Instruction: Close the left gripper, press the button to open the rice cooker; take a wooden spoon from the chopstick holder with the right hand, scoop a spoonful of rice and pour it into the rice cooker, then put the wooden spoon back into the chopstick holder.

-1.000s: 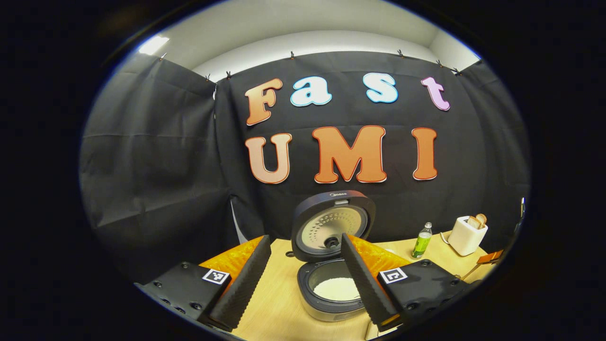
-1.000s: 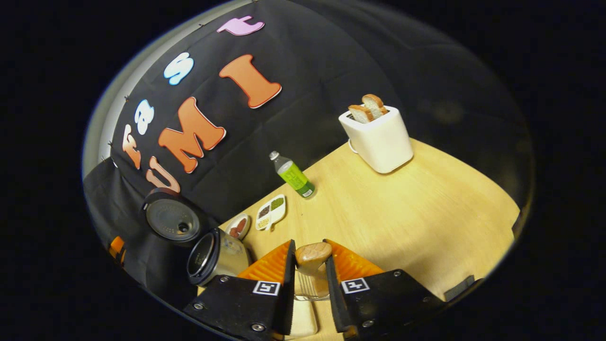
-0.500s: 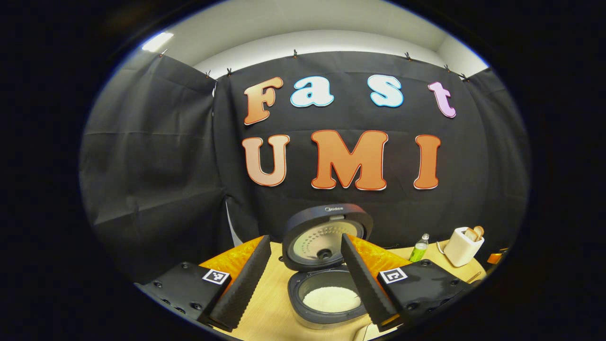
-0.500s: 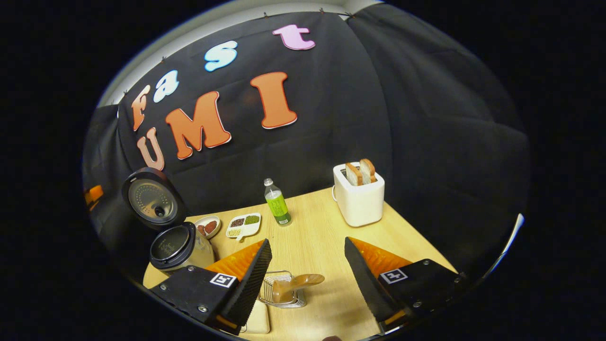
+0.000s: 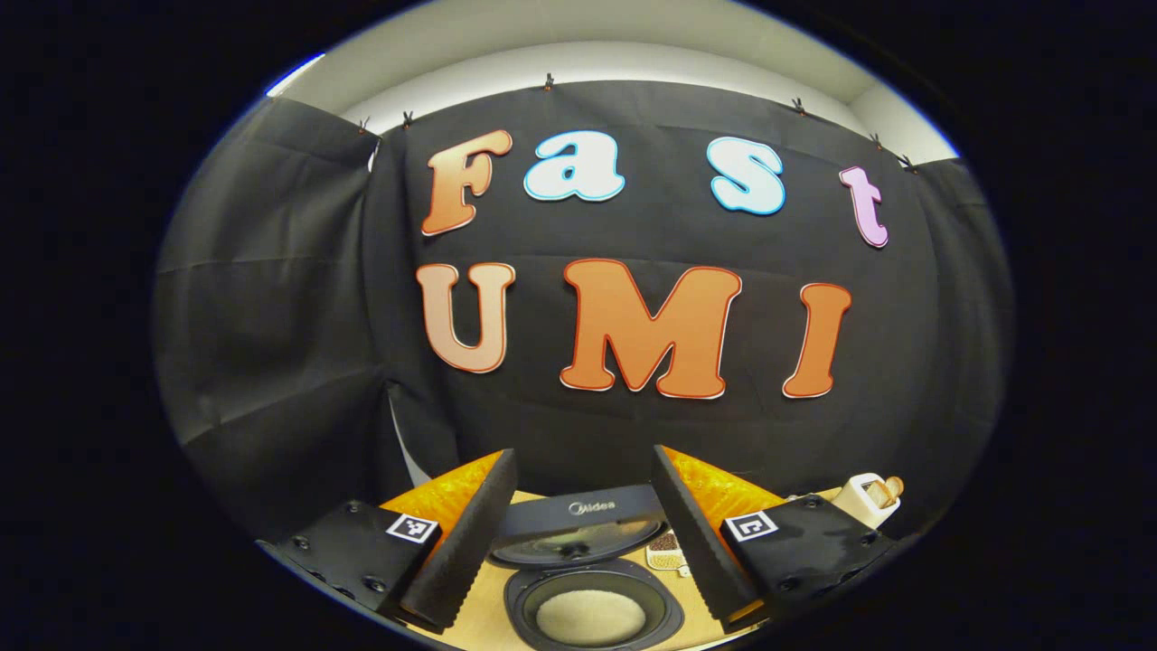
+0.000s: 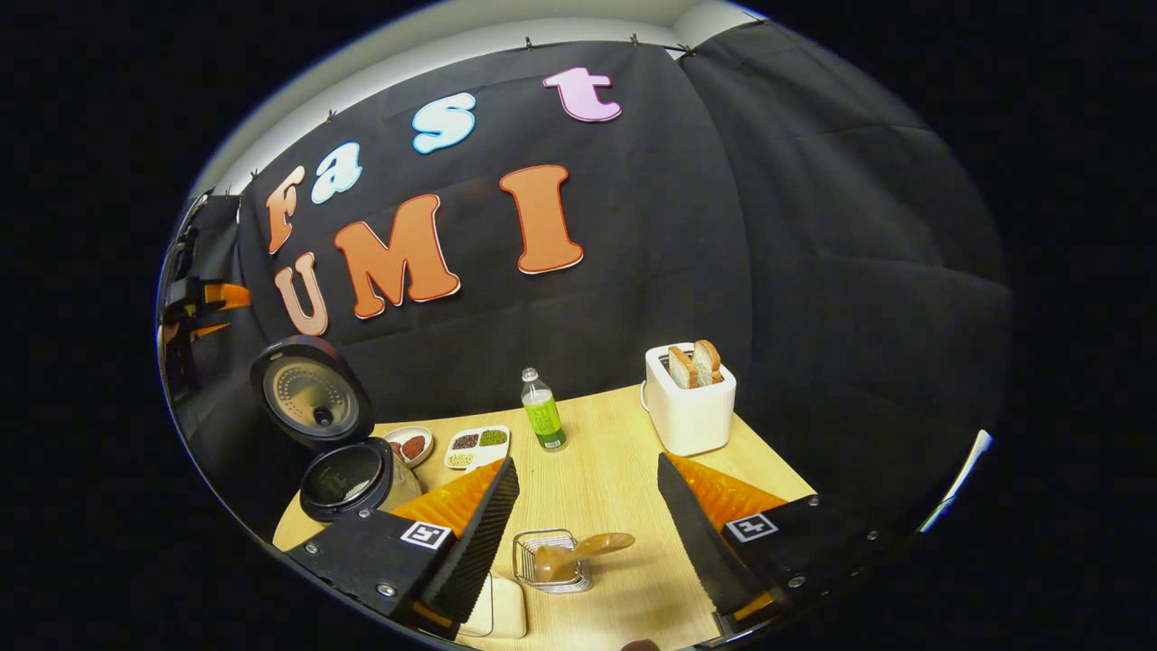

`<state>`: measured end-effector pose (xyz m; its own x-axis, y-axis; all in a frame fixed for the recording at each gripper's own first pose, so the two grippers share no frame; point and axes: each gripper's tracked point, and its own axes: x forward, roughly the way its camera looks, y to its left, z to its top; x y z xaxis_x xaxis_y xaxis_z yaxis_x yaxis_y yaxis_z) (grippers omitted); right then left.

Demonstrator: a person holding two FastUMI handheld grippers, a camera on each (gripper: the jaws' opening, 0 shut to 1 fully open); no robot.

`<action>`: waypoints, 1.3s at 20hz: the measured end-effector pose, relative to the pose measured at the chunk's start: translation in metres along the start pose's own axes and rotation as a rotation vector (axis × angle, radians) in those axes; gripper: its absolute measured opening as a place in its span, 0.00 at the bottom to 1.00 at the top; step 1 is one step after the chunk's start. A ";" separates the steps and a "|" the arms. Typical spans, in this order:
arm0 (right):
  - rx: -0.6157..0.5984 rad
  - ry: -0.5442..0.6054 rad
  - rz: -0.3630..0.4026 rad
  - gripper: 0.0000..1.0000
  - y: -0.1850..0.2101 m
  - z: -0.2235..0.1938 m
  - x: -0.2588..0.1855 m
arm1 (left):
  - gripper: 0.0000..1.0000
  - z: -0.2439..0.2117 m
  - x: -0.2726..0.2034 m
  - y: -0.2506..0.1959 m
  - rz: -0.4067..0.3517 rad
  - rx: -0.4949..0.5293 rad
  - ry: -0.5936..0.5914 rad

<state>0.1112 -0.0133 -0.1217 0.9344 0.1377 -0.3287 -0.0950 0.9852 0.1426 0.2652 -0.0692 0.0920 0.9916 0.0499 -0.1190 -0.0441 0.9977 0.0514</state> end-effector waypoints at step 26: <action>-0.009 0.015 0.029 0.94 0.025 -0.015 -0.015 | 0.99 -0.162 -0.005 -0.029 -0.048 -0.020 0.251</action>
<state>0.0894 0.0109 -0.1271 0.9260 0.1678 -0.3381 -0.1255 0.9817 0.1436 0.2418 -0.0914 -0.0694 0.9314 0.0098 -0.3638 -0.0026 0.9998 0.0204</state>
